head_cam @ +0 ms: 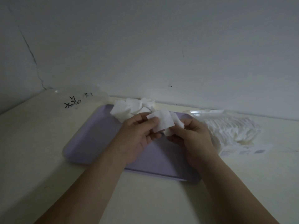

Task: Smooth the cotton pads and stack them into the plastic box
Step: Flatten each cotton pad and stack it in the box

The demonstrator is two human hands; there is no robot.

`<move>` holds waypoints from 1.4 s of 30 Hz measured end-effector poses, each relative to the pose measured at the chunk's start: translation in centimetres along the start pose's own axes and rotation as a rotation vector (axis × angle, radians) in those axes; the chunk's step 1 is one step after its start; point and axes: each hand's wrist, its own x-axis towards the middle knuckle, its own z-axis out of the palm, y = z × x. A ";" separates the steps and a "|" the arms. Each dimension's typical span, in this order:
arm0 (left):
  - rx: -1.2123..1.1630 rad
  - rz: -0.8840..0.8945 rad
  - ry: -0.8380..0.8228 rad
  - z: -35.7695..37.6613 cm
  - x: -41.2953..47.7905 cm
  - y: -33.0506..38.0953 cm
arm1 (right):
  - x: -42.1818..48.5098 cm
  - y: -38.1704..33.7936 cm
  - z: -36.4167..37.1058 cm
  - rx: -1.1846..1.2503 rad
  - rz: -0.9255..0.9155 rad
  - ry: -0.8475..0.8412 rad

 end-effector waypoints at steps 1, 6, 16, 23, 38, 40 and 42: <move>0.003 -0.009 -0.017 0.0 0.0 -0.3 | -0.1 -0.1 0.2 0.042 0.033 -0.029; 0.174 0.035 0.046 -0.1 0.1 -1.1 | -0.8 -0.1 0.9 0.179 0.124 -0.162; 0.470 0.137 0.124 -0.3 -0.3 -0.7 | -1.5 -0.6 1.4 0.085 0.105 -0.341; 0.574 0.168 0.168 -0.3 -0.3 -0.6 | -1.5 -1.0 1.3 0.106 0.132 -0.305; 0.971 0.056 0.084 -1.7 -0.1 -0.2 | -1.1 -0.3 0.0 -0.817 -0.299 -0.190; 0.957 0.047 0.074 -1.6 -0.1 0.1 | -1.5 -0.4 0.3 -0.904 -0.289 -0.202; 0.956 0.043 0.065 -1.4 -0.3 0.1 | -1.6 -0.5 0.3 -0.931 -0.277 -0.210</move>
